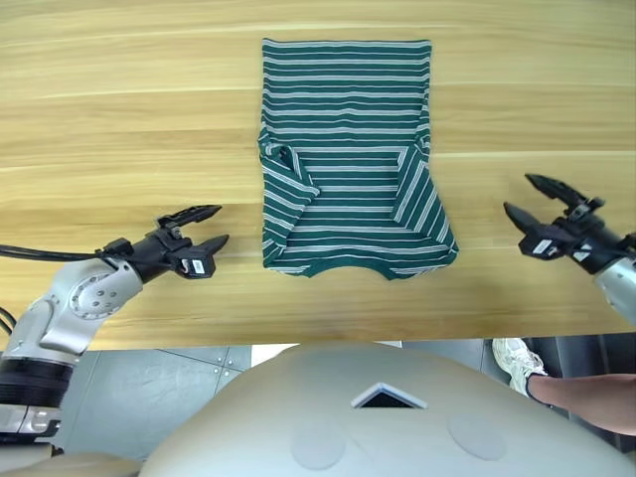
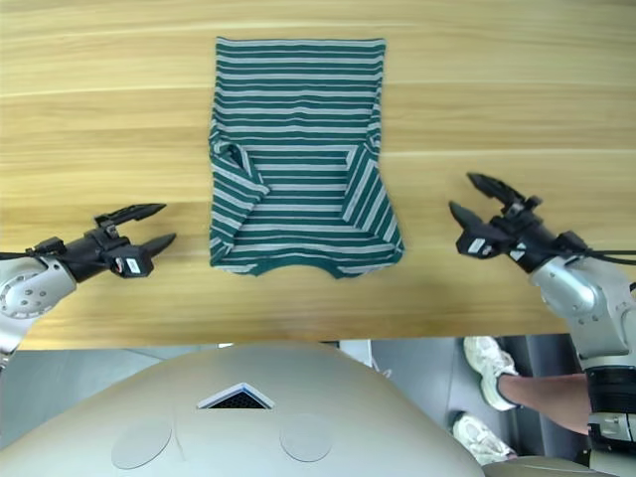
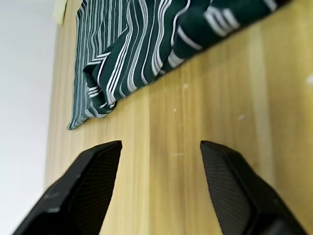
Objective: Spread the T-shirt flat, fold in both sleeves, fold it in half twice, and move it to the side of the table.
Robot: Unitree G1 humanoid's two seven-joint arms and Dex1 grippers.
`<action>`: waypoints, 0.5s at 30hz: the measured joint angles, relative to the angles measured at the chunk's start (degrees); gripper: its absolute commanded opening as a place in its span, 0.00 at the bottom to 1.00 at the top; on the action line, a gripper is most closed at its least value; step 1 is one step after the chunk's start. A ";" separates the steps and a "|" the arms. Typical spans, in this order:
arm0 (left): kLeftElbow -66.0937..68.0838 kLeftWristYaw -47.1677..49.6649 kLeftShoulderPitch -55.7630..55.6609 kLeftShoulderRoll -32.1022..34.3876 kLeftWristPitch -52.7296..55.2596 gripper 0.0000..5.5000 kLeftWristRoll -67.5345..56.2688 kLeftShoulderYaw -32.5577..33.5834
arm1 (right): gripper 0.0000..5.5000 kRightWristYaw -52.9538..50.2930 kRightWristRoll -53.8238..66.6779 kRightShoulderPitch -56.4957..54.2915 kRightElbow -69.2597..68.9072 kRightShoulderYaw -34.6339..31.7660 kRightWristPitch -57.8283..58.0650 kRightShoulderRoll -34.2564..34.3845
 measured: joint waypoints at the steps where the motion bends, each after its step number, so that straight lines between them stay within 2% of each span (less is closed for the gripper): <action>1: -0.08 -0.60 -0.99 -0.75 -0.75 0.55 -0.37 -1.74 | 0.51 0.61 -0.51 0.56 -0.01 1.74 -0.32 0.13; 6: 0.12 -1.78 -5.01 -3.61 -1.98 0.55 -0.95 -7.81 | 0.51 1.08 -0.17 1.95 -1.06 3.21 -1.10 0.18; 15: -0.20 -2.04 -6.14 -3.10 -2.10 0.55 -1.56 -10.23 | 0.51 1.21 0.01 4.63 -3.53 3.01 -2.14 -0.47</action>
